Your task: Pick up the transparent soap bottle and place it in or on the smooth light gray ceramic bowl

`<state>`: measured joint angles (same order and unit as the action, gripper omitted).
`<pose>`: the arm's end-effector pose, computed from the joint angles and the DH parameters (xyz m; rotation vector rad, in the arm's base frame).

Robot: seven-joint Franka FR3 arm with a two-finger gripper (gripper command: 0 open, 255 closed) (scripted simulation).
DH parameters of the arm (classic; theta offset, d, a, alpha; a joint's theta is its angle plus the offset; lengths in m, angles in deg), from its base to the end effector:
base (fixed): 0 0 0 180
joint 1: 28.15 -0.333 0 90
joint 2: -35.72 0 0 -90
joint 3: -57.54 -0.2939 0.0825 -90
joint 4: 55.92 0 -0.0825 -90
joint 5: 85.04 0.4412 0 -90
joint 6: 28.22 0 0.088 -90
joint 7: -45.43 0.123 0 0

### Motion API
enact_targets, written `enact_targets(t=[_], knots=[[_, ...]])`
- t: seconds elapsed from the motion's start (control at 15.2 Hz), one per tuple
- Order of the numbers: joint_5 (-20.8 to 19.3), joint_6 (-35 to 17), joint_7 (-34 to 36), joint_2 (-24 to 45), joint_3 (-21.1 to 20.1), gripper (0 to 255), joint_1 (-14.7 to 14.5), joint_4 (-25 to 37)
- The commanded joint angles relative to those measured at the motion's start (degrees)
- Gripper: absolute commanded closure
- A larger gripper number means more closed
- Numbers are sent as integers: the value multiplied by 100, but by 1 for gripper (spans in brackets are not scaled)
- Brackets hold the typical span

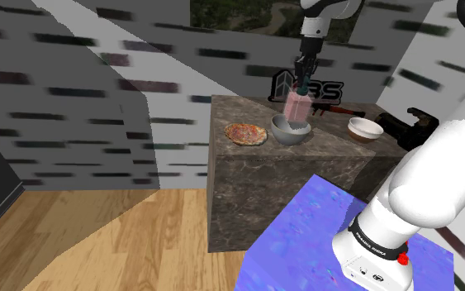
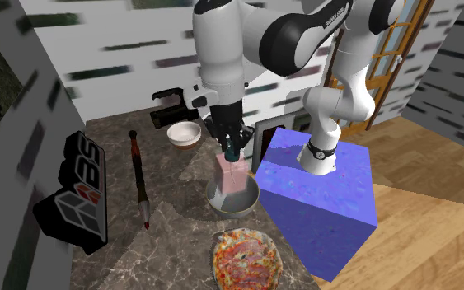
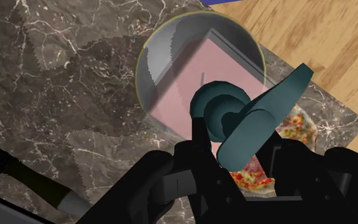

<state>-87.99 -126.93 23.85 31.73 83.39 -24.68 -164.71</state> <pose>0.5056 -0.2942 0.4632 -3.1007 0.1890 0.1721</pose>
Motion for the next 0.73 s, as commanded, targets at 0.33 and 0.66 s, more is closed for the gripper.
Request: enact_targets(t=[0.33,0.66], knots=[[9,-288,3,28,5,255,2,-260],[9,-288,3,28,5,0,2,-260]])
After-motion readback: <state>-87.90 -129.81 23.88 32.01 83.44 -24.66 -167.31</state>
